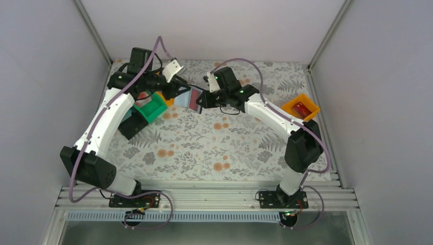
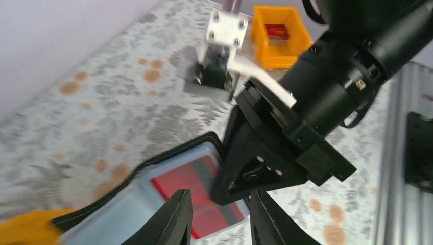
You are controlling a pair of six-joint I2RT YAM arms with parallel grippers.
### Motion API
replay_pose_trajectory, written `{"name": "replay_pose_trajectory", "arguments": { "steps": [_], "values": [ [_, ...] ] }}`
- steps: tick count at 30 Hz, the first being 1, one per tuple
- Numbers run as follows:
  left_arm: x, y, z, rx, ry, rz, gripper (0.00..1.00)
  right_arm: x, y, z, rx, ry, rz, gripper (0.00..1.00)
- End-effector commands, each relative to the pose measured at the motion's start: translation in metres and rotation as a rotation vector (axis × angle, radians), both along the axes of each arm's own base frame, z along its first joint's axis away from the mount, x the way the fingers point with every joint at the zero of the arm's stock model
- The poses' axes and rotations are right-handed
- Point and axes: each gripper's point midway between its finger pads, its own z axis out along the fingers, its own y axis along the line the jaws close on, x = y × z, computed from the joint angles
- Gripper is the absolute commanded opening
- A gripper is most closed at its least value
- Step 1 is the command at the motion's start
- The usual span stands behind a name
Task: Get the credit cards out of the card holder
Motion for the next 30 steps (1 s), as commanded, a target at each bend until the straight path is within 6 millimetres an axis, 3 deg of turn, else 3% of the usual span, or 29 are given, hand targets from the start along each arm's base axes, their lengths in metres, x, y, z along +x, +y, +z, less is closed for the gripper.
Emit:
{"name": "replay_pose_trajectory", "arguments": {
  "steps": [1, 4, 8, 15, 23, 30],
  "values": [
    [-0.014, -0.006, -0.024, -0.108, 0.156, -0.116, 0.29, -0.017, 0.014, 0.046, 0.118, -0.148, 0.139, 0.04],
    [-0.02, -0.003, -0.033, -0.134, 0.19, -0.133, 0.29, -0.028, 0.009, 0.057, 0.146, -0.218, 0.188, 0.04],
    [-0.037, -0.008, -0.035, -0.184, 0.242, -0.202, 0.29, -0.049, 0.017, 0.068, 0.218, -0.247, 0.315, 0.04],
    [-0.045, -0.003, -0.043, -0.16, 0.243, -0.194, 0.29, -0.071, 0.014, 0.102, 0.293, -0.355, 0.418, 0.04],
    [-0.049, -0.005, -0.033, -0.197, 0.23, -0.22, 0.29, -0.088, 0.008, 0.109, 0.33, -0.394, 0.467, 0.04],
    [-0.051, -0.006, -0.034, -0.208, 0.227, -0.236, 0.29, -0.108, 0.003, 0.129, 0.401, -0.459, 0.538, 0.04]
  ]
}}
